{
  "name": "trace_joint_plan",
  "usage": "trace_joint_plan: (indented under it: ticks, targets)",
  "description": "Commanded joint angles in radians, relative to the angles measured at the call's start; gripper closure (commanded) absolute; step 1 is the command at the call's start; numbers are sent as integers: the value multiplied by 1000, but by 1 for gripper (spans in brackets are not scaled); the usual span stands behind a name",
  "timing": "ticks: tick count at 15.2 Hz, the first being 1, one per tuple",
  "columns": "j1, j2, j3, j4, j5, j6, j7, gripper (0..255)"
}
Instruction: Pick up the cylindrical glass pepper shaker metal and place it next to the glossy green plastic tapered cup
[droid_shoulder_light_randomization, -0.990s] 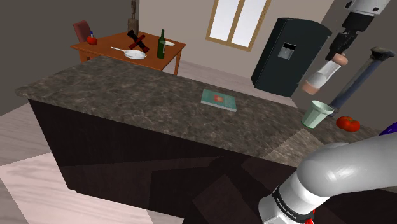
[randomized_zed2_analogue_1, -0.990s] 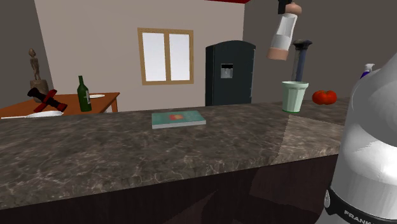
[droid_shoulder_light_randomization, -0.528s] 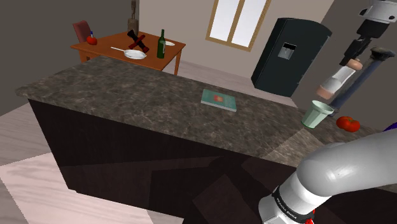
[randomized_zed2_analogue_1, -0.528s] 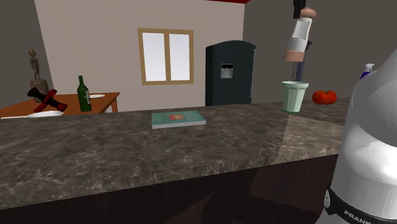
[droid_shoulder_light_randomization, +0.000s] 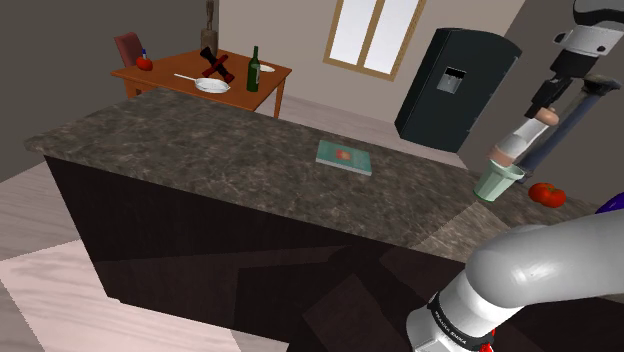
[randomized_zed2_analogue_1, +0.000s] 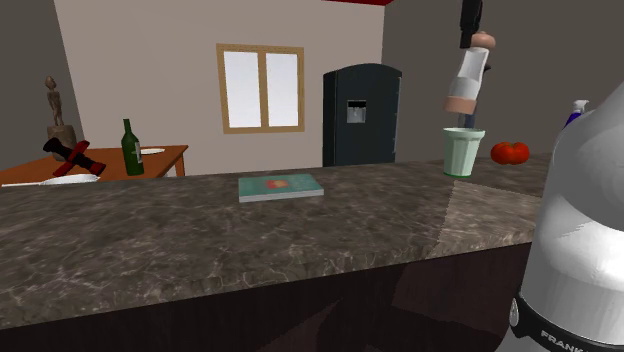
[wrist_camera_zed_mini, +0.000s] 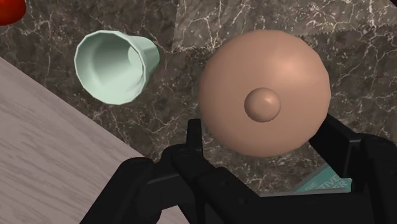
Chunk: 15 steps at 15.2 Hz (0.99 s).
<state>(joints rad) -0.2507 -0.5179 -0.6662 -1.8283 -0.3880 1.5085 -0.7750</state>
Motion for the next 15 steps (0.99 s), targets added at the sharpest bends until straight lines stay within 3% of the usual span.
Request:
trace_joint_plan:
  ticks: [1,15]
  targets:
    - [-4,-13,-1,-38,-7,27,8,255]
    - [-30,-70,-25,-263,-51,196,47,255]
